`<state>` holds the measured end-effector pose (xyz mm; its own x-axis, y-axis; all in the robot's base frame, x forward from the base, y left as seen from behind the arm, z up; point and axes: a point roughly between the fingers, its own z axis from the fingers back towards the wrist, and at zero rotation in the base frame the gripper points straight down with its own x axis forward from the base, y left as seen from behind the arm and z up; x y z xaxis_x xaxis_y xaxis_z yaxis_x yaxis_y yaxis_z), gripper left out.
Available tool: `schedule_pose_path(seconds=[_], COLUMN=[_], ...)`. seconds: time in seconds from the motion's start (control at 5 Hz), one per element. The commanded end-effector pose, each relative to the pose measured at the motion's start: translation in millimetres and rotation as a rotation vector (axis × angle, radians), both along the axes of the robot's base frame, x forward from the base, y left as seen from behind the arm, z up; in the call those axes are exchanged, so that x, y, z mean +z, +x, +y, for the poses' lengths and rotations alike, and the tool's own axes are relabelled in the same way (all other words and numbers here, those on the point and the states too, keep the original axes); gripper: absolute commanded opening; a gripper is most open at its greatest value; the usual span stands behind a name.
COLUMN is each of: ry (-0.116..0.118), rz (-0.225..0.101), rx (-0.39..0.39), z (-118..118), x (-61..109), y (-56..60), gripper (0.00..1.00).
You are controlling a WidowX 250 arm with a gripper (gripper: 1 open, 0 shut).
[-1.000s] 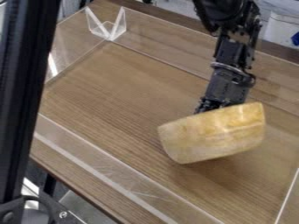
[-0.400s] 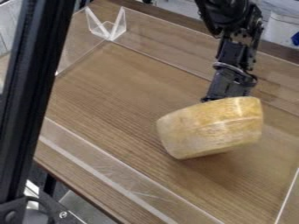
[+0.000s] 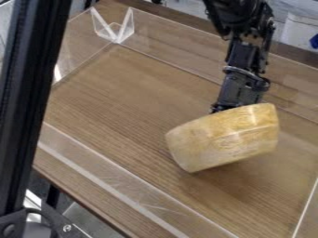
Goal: Remove the green block from inside the brown bowl and put it on the table
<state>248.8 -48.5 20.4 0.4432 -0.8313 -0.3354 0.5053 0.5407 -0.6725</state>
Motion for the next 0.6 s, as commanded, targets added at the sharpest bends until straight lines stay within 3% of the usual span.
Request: schedule_pose_path(seconds=[0.0, 0.2, 0.4], ry=[-0.008, -0.015, -0.007], rz=[-0.021, -0.009, 0.005], rx=[-0.004, -0.006, -0.019], z=[-4, -10, -15], x=[-8.2, -6.8, -7.9], y=[1.1, 0.9, 8.1], gripper=[0.00, 0.00, 0.00])
